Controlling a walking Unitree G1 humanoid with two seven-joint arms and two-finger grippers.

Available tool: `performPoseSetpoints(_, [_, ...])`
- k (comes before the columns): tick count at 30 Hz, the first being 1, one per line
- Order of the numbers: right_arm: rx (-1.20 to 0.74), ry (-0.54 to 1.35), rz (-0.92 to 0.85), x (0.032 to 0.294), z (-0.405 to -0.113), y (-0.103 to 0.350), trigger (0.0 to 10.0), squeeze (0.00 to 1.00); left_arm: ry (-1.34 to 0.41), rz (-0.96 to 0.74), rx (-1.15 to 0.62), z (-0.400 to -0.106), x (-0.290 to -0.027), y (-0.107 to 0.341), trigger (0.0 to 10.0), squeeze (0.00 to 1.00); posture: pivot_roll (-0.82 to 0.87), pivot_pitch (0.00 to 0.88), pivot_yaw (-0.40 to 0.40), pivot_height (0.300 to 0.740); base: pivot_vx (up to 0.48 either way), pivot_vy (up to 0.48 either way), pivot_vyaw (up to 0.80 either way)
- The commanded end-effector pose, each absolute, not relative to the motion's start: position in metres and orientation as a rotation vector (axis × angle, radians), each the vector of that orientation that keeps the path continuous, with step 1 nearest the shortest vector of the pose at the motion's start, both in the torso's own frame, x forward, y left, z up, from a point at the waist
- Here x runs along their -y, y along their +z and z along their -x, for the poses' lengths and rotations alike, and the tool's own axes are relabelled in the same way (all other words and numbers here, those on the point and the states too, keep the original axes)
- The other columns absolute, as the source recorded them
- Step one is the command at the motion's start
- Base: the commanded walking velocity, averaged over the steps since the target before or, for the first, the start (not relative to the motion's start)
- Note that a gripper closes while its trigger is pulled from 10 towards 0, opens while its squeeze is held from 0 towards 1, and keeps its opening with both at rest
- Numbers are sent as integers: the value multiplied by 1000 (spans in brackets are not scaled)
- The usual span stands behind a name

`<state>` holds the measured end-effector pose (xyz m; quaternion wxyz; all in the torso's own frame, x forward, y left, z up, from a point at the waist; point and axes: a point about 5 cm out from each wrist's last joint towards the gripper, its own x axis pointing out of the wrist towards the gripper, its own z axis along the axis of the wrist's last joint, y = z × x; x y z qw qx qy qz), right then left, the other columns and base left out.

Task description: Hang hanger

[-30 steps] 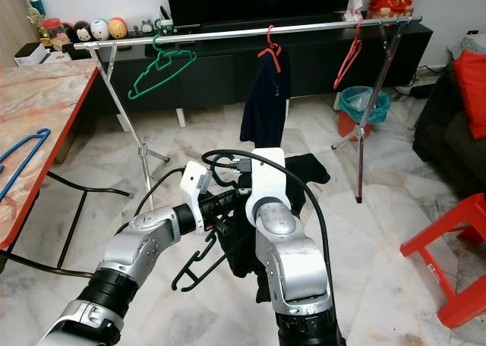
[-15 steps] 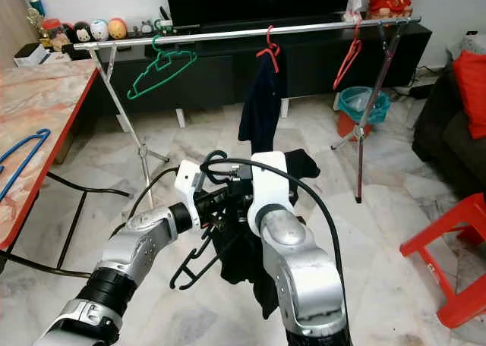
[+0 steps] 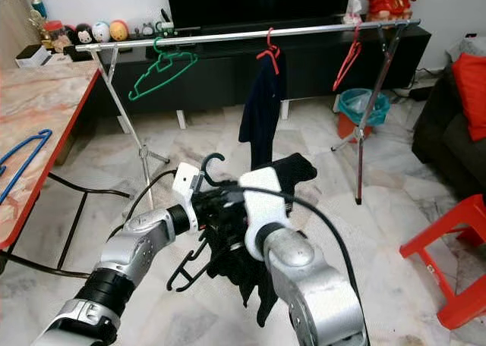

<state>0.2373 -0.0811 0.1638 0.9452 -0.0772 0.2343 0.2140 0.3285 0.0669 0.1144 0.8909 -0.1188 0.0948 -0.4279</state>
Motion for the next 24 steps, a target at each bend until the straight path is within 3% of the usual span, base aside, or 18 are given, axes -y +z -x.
performPoseSetpoints(1, [-478, 474, 184, 83, -234, 166, 10000, 0, -902, 226, -145, -333, -65, 127, 10000, 0, -96, 0, 48, 740, 0, 0, 0])
performPoseSetpoints(6, [-504, 350, 243, 124, -244, 157, 10000, 0, -928, 225, -150, -331, -63, 127, 10000, 0, -94, 0, 49, 740, 0, 0, 0])
performPoseSetpoints(8, [-500, 352, 253, 128, -244, 156, 10000, 0, -927, 226, -149, -331, -63, 127, 10000, 0, -95, 0, 50, 740, 0, 0, 0])
performPoseSetpoints(13, [-349, 520, 372, 139, -241, 166, 10000, 0, -952, 225, -142, -330, -63, 127, 10000, 0, -101, 0, 54, 740, 0, 0, 0])
performPoseSetpoints(20, [-189, 592, 330, 159, -242, 182, 10000, 0, -1060, 198, -167, -322, -60, 125, 10000, 0, -107, 0, 57, 740, 0, 0, 0])
performPoseSetpoints(24, [-152, 814, 362, 167, -231, 173, 10000, 0, -1206, 133, -220, -308, -58, 118, 10000, 0, -100, 0, 56, 740, 0, 0, 0])
